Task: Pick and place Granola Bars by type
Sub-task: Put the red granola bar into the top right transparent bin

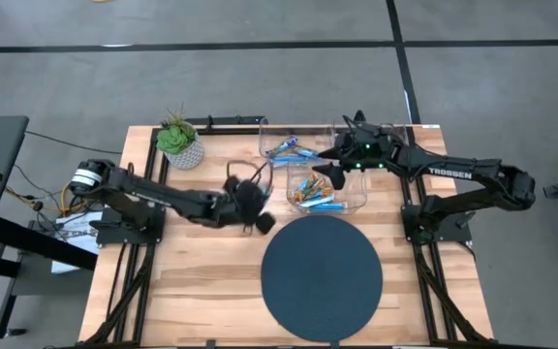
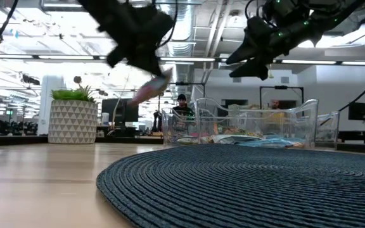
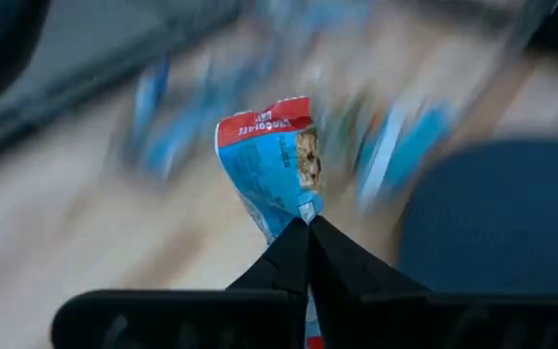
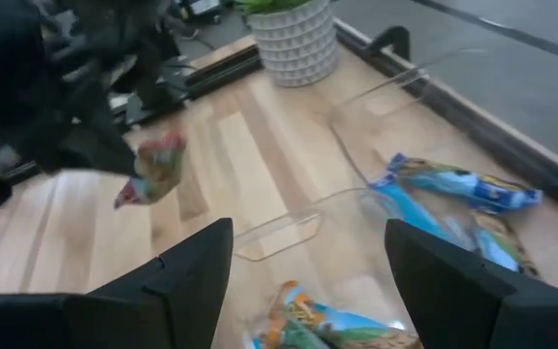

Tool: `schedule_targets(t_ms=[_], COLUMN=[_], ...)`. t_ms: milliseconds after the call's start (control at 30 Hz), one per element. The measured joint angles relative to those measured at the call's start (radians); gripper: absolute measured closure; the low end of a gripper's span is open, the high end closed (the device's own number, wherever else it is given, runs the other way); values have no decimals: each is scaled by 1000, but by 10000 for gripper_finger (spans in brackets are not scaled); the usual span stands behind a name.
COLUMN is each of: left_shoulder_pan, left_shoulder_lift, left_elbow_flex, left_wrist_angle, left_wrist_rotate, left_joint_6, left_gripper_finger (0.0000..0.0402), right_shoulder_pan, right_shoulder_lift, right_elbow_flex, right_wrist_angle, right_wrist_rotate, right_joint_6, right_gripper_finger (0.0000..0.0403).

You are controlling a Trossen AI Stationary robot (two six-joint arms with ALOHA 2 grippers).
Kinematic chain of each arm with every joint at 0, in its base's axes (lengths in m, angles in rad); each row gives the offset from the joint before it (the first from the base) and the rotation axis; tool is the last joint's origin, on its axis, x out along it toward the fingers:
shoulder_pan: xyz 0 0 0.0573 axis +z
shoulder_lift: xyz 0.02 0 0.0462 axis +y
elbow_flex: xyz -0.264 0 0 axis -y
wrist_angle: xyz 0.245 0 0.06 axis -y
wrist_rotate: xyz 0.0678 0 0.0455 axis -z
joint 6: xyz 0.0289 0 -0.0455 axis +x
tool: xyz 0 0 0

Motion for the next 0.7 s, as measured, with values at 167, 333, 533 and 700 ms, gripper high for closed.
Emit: schedule_targets(t_ms=[167,333,533,700], left_shoulder_pan=[100,205,280,304], left_shoulder_lift=[0,0,10,17], left_elbow_flex=[11,11,11,11], left_wrist_angle=[358,533,747,846], left_wrist_rotate=[18,140,361,448], left_joint_6=[273,345,377,405], left_gripper_finger=[401,401,401,401], right_shoulder_pan=[30,56,96,125], right_shoulder_lift=[0,0,0,0], right_elbow_flex=[0,0,0,0], right_wrist_angle=[1,35,135,192], right_wrist_rotate=[0,0,-6,-31], right_joint_6=[0,-1,0,16], right_gripper_finger=[138,138,138,138])
